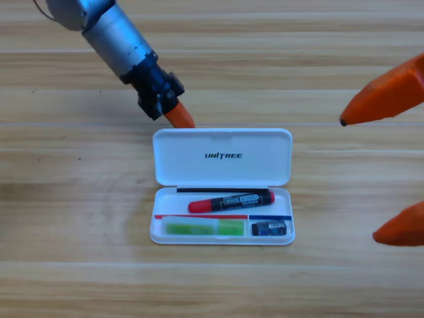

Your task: Clean up eraser and pencils

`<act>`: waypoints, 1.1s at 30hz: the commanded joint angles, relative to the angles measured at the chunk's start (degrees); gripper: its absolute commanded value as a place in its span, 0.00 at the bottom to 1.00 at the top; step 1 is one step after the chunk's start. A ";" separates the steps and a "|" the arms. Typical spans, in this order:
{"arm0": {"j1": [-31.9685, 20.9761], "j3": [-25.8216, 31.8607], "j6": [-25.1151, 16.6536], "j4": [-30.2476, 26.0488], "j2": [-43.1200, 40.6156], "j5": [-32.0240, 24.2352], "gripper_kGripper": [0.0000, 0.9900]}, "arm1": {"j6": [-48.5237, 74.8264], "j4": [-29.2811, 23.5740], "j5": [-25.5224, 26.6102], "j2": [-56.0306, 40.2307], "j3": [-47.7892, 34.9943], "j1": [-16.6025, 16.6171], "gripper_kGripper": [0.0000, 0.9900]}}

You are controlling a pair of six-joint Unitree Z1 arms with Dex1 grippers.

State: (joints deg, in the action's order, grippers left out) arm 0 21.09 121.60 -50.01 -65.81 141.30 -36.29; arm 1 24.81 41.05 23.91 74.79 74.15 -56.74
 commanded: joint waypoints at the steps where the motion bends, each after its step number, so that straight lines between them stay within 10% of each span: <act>1: -0.87 -1.45 -1.41 -1.95 4.33 -1.15 0.00 | 0.06 -1.06 0.44 -1.84 -1.91 1.37 0.95; 33: 7.57 -11.65 -2.91 -4.68 -3.67 -3.70 0.00 | -0.03 -2.03 0.44 -1.57 -2.96 1.37 0.95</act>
State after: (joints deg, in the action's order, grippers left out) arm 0 26.13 111.76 -52.44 -70.24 137.25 -39.36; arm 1 24.81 39.70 23.91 74.79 73.42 -56.74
